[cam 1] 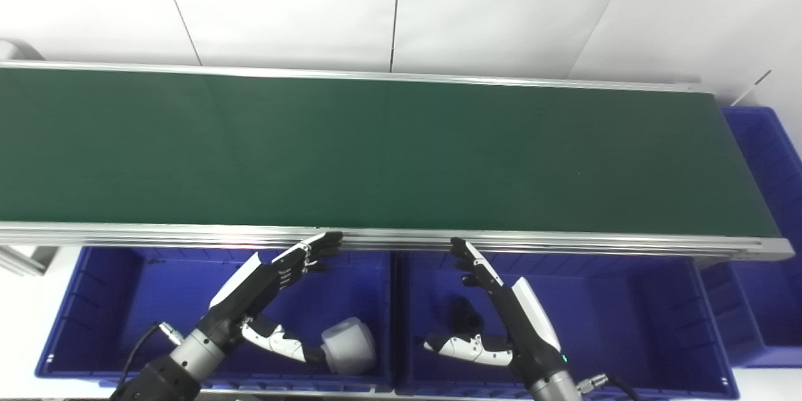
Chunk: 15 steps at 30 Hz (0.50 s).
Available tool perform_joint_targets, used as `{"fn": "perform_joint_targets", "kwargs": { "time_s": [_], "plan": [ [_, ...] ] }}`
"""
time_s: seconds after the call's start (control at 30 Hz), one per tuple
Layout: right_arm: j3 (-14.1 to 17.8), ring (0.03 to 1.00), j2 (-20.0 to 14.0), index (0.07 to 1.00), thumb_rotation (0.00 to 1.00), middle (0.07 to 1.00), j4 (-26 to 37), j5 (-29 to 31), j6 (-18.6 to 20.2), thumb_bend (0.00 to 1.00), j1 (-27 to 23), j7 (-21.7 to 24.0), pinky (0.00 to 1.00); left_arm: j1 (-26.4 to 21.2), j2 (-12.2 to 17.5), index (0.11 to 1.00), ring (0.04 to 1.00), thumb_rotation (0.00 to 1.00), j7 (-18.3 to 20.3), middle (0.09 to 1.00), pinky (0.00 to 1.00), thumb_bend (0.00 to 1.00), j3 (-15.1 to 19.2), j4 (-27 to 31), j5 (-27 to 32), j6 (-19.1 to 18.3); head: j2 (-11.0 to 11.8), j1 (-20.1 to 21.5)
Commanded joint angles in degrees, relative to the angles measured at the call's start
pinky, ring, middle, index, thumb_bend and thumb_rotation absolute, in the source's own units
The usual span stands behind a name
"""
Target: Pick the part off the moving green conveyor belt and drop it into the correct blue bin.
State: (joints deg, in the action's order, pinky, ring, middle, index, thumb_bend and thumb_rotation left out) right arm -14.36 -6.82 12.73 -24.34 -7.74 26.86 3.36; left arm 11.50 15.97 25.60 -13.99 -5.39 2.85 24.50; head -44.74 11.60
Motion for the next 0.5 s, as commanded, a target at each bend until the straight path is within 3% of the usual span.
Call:
{"fn": "perform_joint_targets", "kwargs": {
  "time_s": [0.0,0.13,0.47],
  "plan": [
    [0.4,0.881,0.4,0.949,0.52,0.911,2.2,-0.6,-1.0,0.90,0.7,-1.7,0.81,-1.0,-1.1,0.928,0.907,0.27,-1.2,0.936,0.85,0.90,0.8,0.6,-0.4,2.4,0.0,0.1],
    [1.0,0.887,0.7,0.961,0.52,0.937,1.5,-0.2,-1.9,0.90,1.2,-2.8,0.80,-0.6,-2.6,0.948,0.945,0.26,-2.9,0.963,0.91,0.90,1.0,0.7,-2.2,2.4,0.2,1.4],
    [1.4,0.904,0.0,0.976,0.52,0.946,0.8,1.2,-3.0,0.87,1.0,-2.7,0.83,2.1,-2.7,0.969,0.939,0.32,-3.1,0.972,0.89,0.93,0.4,2.3,-2.6,2.4,-0.4,1.8]
  ]
}}
